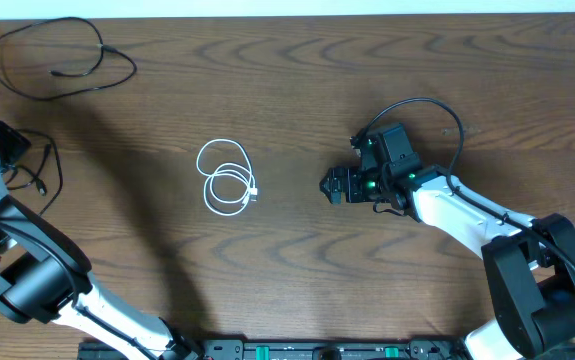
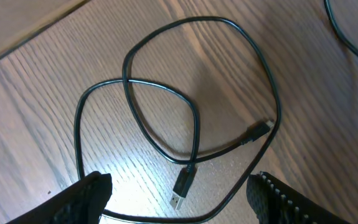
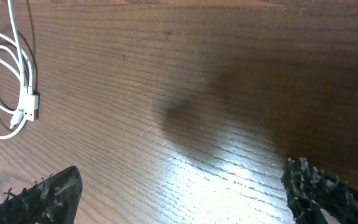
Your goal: Untangle cables
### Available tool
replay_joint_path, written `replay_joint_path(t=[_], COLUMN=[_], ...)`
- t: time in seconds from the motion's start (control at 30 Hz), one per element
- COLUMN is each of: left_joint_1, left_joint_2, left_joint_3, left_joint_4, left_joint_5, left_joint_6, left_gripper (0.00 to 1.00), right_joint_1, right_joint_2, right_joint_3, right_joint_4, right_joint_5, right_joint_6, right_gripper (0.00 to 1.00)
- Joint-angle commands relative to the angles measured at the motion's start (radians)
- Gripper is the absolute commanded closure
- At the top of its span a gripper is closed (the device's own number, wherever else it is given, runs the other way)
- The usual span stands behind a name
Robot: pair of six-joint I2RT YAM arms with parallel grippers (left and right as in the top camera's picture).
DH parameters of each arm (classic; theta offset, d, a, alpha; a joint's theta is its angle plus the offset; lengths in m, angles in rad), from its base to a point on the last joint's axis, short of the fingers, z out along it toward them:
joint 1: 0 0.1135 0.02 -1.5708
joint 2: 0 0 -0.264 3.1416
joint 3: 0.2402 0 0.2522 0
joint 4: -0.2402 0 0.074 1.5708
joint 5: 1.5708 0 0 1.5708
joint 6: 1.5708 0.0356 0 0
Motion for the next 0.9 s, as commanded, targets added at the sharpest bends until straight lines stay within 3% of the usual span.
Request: replay_joint_path(t=[0.0, 0.27, 0.4, 0.47, 0.53, 0.63, 0.87], left_joint_1=[-0.002, -0.002, -0.002, -0.002, -0.003, -0.005, -0.022], left_joint_2=[-0.014, -0.077, -0.077, -0.075, -0.073, -0.071, -0.071], left_joint_3=[-0.002, -0.002, -0.014, -0.029, -0.045, -0.077, -0.188], left_joint_4=[-0.026, -0.116, -0.134, -0.130, -0.129, -0.114, -0.004], left_joint_5=[0.017, 0.199, 0.170, 0.164, 0.166, 0.172, 0.172], left_joint_6=[-0.006, -0.006, -0.006, -0.006, -0.006, -0.002, 0.014], left_gripper=[0.25, 0.25, 0.28, 0.37, 0.63, 0.92, 0.92], right_joint_1=[0.010, 0.010, 0.010, 0.010, 0.010, 0.010, 0.010], right_joint_2=[-0.016, -0.016, -0.016, -0.016, -0.016, -0.016, -0.016], right_joint_3=[-0.006, -0.006, -0.006, -0.006, -0.006, -0.006, -0.006], right_joint_4=[0.002, -0.003, -0.013, -0.014, -0.013, -0.004, 0.002], right_joint_5=[0.008, 0.008, 0.008, 0.008, 0.008, 0.008, 0.008], right_joint_6=[0.005, 0.005, 0.005, 0.005, 0.005, 0.005, 0.005], right_gripper=[0.01, 0.01, 0.01, 0.01, 0.01, 0.01, 0.01])
